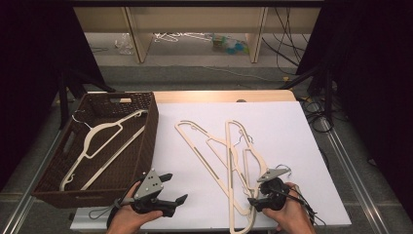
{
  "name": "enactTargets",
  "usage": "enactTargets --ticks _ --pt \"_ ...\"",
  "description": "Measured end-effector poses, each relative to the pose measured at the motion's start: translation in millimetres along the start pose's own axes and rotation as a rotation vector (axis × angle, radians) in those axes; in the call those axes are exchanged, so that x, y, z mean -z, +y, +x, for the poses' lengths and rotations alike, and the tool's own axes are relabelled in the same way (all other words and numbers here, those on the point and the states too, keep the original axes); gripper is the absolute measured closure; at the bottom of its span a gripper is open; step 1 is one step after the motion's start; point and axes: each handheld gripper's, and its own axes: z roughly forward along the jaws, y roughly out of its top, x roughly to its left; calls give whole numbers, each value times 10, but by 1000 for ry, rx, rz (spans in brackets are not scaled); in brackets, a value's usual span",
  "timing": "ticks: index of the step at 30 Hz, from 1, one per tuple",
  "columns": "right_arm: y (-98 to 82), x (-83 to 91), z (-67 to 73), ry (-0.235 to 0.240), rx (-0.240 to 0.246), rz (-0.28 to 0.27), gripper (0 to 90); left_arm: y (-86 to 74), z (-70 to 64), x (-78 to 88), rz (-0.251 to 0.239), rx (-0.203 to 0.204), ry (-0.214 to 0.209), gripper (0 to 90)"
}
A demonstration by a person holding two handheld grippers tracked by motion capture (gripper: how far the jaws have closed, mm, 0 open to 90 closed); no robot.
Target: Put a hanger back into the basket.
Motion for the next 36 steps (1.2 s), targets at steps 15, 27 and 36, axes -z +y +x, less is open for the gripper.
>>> enactTargets --ticks 15,27,36 --pt "-86 25 -146 33 -67 16 517 -1 -5 2 2 1 -2 192" --pt "-116 72 -209 -29 -71 52 552 -5 -13 -9 3 7 -10 192" --pt "-148 66 -82 -81 -86 73 495 -9 -20 -9 11 0 -4 195"
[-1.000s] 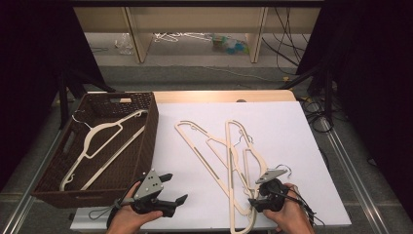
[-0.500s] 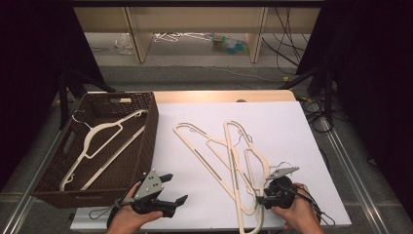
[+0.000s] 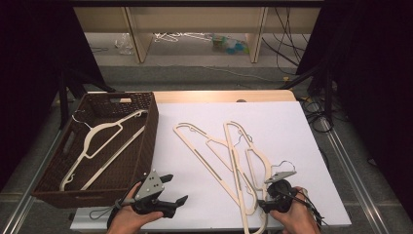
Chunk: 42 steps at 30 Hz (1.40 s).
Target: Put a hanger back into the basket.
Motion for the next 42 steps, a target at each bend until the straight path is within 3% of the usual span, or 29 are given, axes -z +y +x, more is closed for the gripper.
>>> enactTargets --ticks 4,7,9,11,12,14,19,23,25,29,30,33,34,35,38,42 --pt "-1 1 1 -5 -6 15 512 1 -6 -5 0 -6 -3 195" --pt "1 2 26 -5 -44 30 494 4 -9 -11 -4 -4 -4 196" --pt "14 -10 20 -8 -9 29 493 2 -15 -18 4 -4 -11 197" --pt "33 -1 38 -7 -26 58 502 6 -19 -18 0 -2 -11 197" --pt "40 -8 25 -13 11 57 509 8 -19 -15 0 -6 -6 197" --pt "40 2 53 -11 -15 75 526 4 -19 -17 -6 -2 -7 197" --pt "35 11 -56 0 21 50 654 3 -20 -8 -5 -4 -1 198" --pt "24 29 -94 21 11 42 683 5 -15 -10 -4 -5 -5 199" --pt "24 46 -76 25 -18 60 688 3 -18 -8 -4 -6 -5 200" --pt "12 59 -166 29 18 49 707 3 -11 -7 -6 1 -4 202" --pt "7 69 -177 30 1 50 711 4 -3 -1 0 -6 -3 202" --pt "-13 66 -221 41 -16 30 706 7 0 -7 -3 -3 0 202" --pt "-14 76 -190 41 -41 49 666 5 -7 -9 -3 -5 -2 203" --pt "-10 78 -179 34 -34 59 617 5 -10 -8 -1 -7 -6 203" --pt "-10 91 -130 5 -14 88 652 13 -6 -6 -6 -7 -6 205" --pt "-13 88 -133 21 -12 99 609 6 0 -4 -2 -2 -2 208"
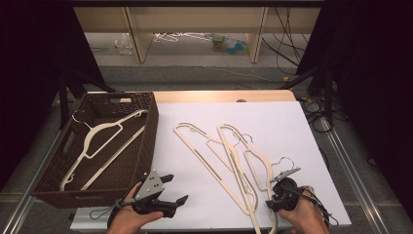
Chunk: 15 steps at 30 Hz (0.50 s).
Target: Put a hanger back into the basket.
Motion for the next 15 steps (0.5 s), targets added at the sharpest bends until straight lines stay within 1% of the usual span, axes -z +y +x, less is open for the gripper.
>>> enactTargets --ticks 1,2,3,4,5,6,7,8,9,10,11,12,13,14,15 --pt "2 -7 21 4 -22 2 600 0 2 -4 2 -3 -1 209" --pt "15 -11 19 0 -11 15 599 -2 -1 -6 2 -3 -1 209" --pt "20 -16 13 -2 -6 16 598 -4 -7 -9 2 -5 -3 210" --pt "27 -20 14 -1 -10 18 610 -2 -8 -10 5 -10 -10 210" --pt "34 -17 9 -1 -16 25 637 0 -16 -14 4 -2 -9 211" --pt "40 -19 -4 -7 -14 27 648 2 -17 -18 2 -3 -9 211" --pt "46 -19 -16 3 -10 32 650 3 -19 -21 6 -15 -5 212" --pt "58 -21 -18 3 -20 41 651 1 -23 -22 10 -16 -6 212" --pt "68 -29 -19 1 -19 42 650 1 -25 -25 10 -15 -6 212" --pt "81 -28 -15 2 -22 56 646 3 -27 -29 8 -8 -4 212" --pt "88 -37 -18 -3 -12 56 645 4 -25 -30 6 -11 -5 212" --pt "97 -35 -11 -1 -18 67 644 1 -29 -29 8 -10 -3 213" --pt "106 -34 -1 -6 -25 77 643 -3 -27 -27 12 -17 -6 213" --pt "112 -35 13 -7 -33 88 643 -4 -26 -26 11 -12 -4 213" --pt "119 -37 2 -11 -4 81 644 -1 -24 -27 8 -11 -4 214"
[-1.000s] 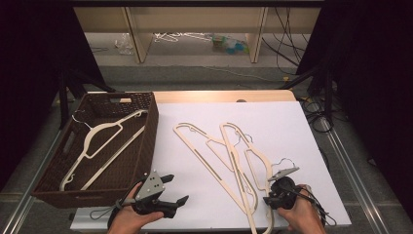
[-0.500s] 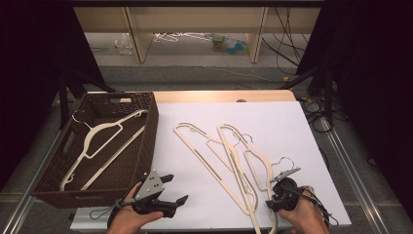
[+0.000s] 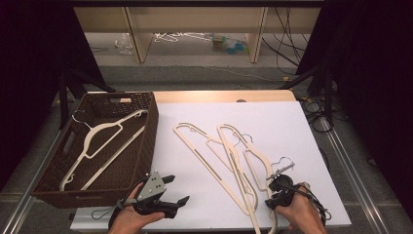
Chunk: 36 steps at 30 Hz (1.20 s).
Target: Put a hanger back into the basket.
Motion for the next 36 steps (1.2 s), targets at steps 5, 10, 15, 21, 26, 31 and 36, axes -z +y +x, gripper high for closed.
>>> enactTargets --ticks 5,10,15,21,26,31,36 --pt "-8 0 20 1 -11 1 662 5 3 2 -1 -3 -1 216" --pt "-27 11 -43 7 12 -37 733 3 10 3 -3 4 1 217" --pt "-29 17 -104 41 12 -75 789 3 12 4 -2 2 0 217" --pt "-41 5 -149 96 31 -128 800 7 22 5 -8 7 3 216" --pt "-29 50 -160 90 74 -163 800 43 46 -68 -6 3 12 216" --pt "-17 119 -143 80 121 -189 801 180 92 -225 -13 -18 24 218" --pt "-15 217 -99 53 157 -215 801 352 121 -557 -9 4 17 229"
